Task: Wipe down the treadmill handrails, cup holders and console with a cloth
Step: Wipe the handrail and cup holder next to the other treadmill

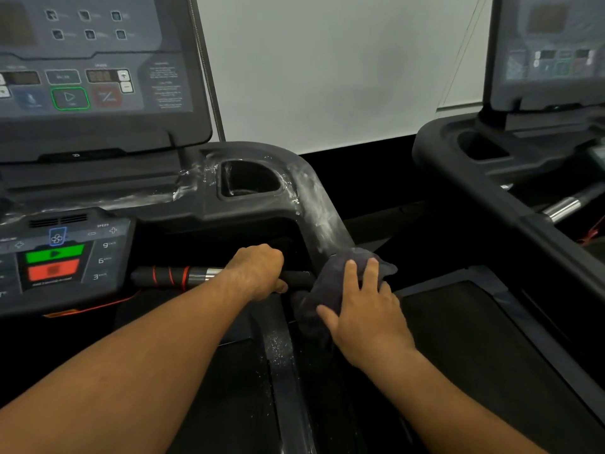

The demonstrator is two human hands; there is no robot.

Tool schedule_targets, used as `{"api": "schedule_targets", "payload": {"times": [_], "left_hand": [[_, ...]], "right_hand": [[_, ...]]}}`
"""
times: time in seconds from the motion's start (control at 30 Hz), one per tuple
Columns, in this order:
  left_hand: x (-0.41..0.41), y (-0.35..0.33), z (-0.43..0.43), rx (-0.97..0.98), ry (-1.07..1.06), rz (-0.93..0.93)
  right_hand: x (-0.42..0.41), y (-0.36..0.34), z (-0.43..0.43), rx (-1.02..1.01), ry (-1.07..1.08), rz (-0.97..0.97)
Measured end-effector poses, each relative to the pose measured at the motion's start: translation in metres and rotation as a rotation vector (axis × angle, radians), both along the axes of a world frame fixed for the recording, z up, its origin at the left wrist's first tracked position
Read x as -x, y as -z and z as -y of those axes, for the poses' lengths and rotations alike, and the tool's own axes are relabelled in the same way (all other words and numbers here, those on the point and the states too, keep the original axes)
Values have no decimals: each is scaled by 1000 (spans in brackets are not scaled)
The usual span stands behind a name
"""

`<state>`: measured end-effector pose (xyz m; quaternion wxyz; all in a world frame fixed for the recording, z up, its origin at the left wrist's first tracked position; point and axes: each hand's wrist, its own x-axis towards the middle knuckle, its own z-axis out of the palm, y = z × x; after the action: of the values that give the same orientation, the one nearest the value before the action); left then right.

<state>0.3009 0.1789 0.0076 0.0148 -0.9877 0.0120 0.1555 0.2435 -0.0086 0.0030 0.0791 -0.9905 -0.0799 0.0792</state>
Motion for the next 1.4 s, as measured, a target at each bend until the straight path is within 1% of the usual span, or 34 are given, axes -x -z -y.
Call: {"api": "schedule_targets", "payload": {"times": [0.1, 0.2, 0.27, 0.33, 0.4, 0.47, 0.53, 0.6, 0.63, 0.73, 0.8, 0.9, 1.0, 1.03, 1.1, 1.13, 1.2, 1.27, 1.4], "left_hand": [[0, 2, 0, -5, 6, -7], [-2, 1, 0, -28, 20, -10], [-2, 1, 0, -48, 30, 0], [-2, 1, 0, -57, 40, 9], [-1, 2, 0, -55, 41, 17], [-1, 4, -1, -46, 44, 26], [-1, 4, -2, -26, 45, 33], [-1, 2, -3, -4, 41, 20], [-1, 0, -2, -4, 42, 15], [1, -1, -1, -22, 45, 19], [2, 1, -2, -25, 50, 28], [4, 1, -2, -35, 59, 40], [5, -1, -2, -22, 56, 26], [5, -2, -2, -10, 56, 21], [3, -3, -4, 16, 54, 5], [3, -3, -4, 19, 58, -4], [1, -2, -5, 15, 68, -2], [0, 0, -5, 20, 73, 5], [-2, 1, -6, 8, 73, 13]], "right_hand": [[-4, -4, 10, -56, 6, -86], [-30, -4, -8, -116, 157, -98], [-42, -4, -29, -54, 233, -56], [-40, -1, -42, 102, 133, 47], [-30, 1, -39, 209, -62, 100], [-22, 3, -26, 265, -233, 126], [-25, 7, -14, 264, -266, 95], [-35, 12, -20, 209, -184, 52], [-42, 12, -26, 172, -100, 46], [-59, -1, -37, -51, 191, -12], [-73, -10, -30, -202, 314, -83], [-84, -19, -15, -338, 390, -179], [-71, -21, -6, -439, 388, -164], [-62, -20, -2, -401, 333, -141], [-44, -16, 2, -251, 148, -89], [-36, -13, 4, -221, 92, -78], [-32, -9, 1, -184, 57, -80], [-39, -9, -9, -123, 99, -100], [-66, -14, -31, -75, 323, -98]]}}
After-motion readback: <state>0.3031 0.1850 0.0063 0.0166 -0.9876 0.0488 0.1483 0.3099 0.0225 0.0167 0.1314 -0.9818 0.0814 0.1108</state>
